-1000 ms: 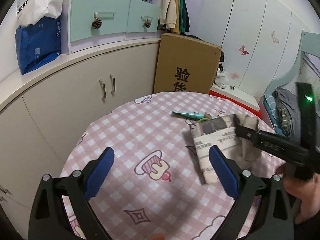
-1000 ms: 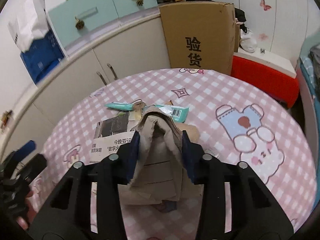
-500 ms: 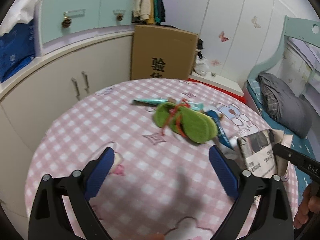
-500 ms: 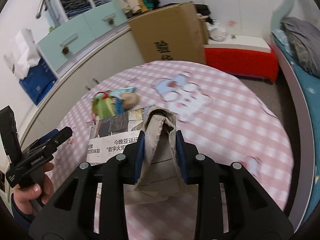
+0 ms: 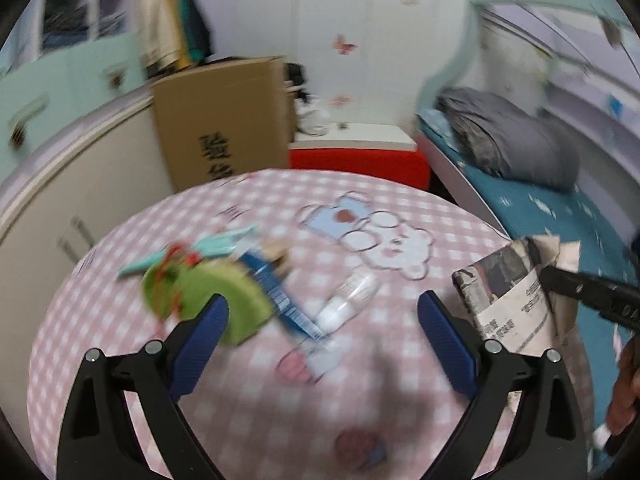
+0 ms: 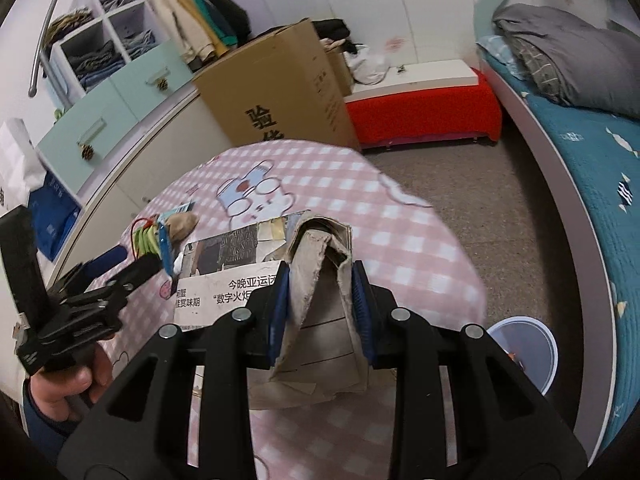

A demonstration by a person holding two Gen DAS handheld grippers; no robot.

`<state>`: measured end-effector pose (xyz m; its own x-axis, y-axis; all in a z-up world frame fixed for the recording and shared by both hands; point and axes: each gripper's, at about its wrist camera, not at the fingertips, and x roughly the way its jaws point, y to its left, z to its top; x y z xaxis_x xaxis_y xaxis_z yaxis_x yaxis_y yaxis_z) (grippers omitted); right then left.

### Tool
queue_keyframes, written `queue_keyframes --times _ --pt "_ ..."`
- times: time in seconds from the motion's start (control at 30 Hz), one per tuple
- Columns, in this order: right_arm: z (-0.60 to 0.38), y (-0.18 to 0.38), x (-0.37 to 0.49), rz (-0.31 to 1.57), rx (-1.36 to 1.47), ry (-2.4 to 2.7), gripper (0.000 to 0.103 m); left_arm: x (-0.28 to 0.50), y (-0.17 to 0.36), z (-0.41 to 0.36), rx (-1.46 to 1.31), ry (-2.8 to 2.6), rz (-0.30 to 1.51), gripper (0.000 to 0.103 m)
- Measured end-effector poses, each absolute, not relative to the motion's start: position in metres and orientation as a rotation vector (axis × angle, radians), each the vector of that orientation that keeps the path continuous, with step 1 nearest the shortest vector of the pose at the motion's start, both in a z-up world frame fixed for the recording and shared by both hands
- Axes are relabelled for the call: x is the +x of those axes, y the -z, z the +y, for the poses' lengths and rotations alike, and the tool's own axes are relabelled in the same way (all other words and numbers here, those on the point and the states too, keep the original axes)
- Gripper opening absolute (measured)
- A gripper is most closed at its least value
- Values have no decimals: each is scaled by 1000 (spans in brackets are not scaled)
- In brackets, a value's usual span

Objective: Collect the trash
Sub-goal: 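Grasp the small white bottle with the left tool while the right holds the package, then carry the bottle and the newspaper package over the bin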

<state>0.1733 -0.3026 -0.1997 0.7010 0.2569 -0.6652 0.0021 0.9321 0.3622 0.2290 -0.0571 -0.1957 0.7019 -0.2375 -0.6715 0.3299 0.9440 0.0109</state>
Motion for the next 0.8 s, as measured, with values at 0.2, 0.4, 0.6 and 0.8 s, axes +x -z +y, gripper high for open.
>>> queue_keyframes --times 0.2,0.4,0.6,0.8 --pt "-321 196 166 764 373 -118 30 255 214 -87 228 397 806 62" --pt "-331 194 160 755 385 -107 30 258 231 -80 119 474 891 24" --pt "-329 189 151 739 388 -115 30 237 232 -67 25 492 891 24" --pt "-336 180 139 712 385 -105 30 213 208 -72 -32 502 844 24"
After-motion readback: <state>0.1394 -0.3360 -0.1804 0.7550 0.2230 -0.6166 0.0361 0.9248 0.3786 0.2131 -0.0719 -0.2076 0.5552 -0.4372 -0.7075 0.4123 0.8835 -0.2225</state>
